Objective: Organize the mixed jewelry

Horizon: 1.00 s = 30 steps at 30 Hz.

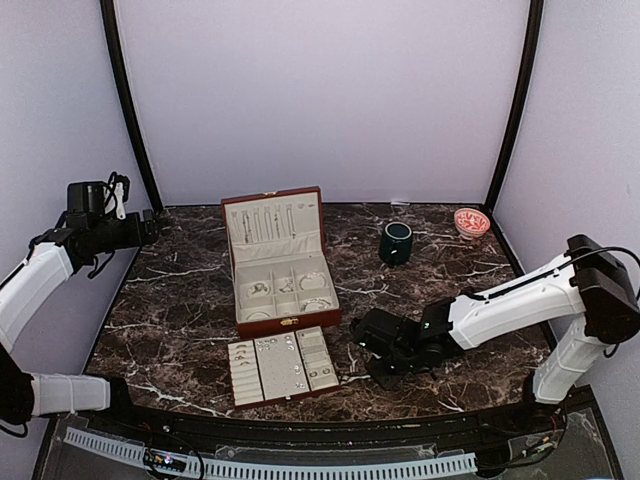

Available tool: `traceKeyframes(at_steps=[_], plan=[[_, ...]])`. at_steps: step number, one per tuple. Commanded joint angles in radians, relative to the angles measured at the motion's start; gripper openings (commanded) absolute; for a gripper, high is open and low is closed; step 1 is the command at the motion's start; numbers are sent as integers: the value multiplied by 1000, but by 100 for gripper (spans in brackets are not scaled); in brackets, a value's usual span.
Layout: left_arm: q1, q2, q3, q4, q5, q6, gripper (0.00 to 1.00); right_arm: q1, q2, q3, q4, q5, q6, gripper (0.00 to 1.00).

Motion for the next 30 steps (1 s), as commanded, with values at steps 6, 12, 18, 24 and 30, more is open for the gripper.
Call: traceKeyframes(at_steps=[6,12,18,24,30], plan=[[1,-40,-19,17,6,-7,95,-26,-36,26,-79,-28,99,0],[2,-43,-21,18,10,-10,95,-90,-168,47,26,-158,92,0],[1,-45,-22,21,10,-13,95,-134,-221,44,84,-219,72,0],[2,-42,-26,25,14,-18,95,-145,-231,112,107,-241,51,0],[2,-34,-27,27,28,-20,95,-157,-157,258,121,-238,-2,0]])
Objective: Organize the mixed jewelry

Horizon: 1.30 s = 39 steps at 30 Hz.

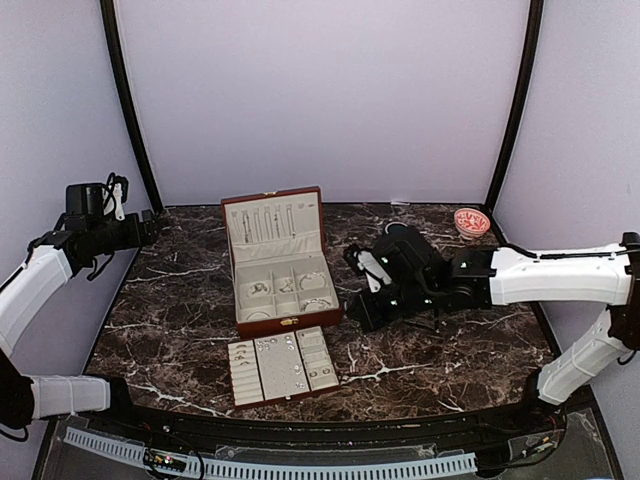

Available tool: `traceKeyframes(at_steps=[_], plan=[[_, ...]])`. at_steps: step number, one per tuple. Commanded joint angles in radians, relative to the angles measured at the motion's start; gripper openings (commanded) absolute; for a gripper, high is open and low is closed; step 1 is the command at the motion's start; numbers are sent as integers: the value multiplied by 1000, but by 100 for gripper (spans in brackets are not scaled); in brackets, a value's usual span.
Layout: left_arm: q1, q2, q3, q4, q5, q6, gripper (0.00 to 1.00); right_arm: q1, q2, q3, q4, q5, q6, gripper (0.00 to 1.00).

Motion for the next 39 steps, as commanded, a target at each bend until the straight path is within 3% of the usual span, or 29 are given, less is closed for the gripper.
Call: traceKeyframes(at_steps=[1,14,18,31,39], plan=[[2,-14,-14,23,24,-7,95,-18,66,118,70,-14,-63,0],[1,-15,-20,28,34,-13,95,-49,431,477,66,18,-163,0],[1,-19,-17,23,25,-11,95,-50,522,583,-10,56,-167,0],[3,-17,-19,22,21,-11,95,-53,527,495,-29,70,-167,0],[3,-8,-22,26,33,-15,95,-56,573,544,-45,109,-174,0]])
